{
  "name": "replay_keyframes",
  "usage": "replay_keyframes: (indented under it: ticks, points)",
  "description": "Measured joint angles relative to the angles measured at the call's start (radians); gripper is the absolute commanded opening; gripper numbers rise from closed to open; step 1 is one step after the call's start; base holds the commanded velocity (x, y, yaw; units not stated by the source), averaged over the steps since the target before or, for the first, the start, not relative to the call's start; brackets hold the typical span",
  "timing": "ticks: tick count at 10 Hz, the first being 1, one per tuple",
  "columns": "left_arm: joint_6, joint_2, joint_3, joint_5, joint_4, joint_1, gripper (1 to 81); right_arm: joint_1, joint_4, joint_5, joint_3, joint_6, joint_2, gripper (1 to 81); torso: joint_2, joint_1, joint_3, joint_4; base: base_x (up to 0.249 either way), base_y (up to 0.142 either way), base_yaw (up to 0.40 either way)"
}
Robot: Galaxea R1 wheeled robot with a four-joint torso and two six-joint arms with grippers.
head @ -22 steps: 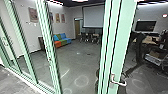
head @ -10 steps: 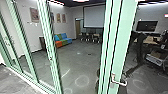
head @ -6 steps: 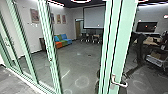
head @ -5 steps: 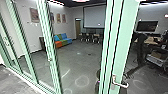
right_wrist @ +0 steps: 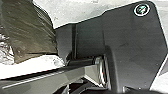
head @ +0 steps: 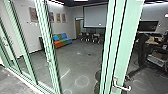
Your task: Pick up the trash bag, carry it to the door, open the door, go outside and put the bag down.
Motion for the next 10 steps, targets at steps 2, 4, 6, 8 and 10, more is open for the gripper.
replay_keyframes:
  ticks: [2,4,6,8,10]
  points:
    - [0.000,0.003,-0.001,0.002,0.000,0.008,1.0,-0.004,0.000,0.000,0.046,0.000,-0.037,81.1,0.000,0.000,0.000,0.000,0.000,0.000,0.000]
    - [0.000,0.003,-0.001,0.002,0.000,0.011,1.0,-0.011,0.000,0.000,0.133,0.000,-0.085,81.1,0.000,0.000,0.000,0.000,0.000,0.000,0.000]
    - [-0.003,0.003,-0.001,0.002,0.000,0.011,1.0,-0.009,0.001,0.010,0.248,0.000,-0.156,81.1,0.000,-0.001,0.000,0.000,0.000,0.000,0.000]
    - [-0.003,0.003,-0.001,0.007,-0.002,0.009,1.0,-0.009,0.001,0.034,0.388,0.000,-0.250,81.1,0.000,-0.001,0.000,0.000,0.000,0.000,0.000]
    - [-0.004,0.003,-0.001,0.007,-0.002,0.008,1.0,-0.009,0.002,0.056,0.521,0.001,-0.349,81.1,0.000,-0.001,0.000,0.000,0.000,0.000,0.000]
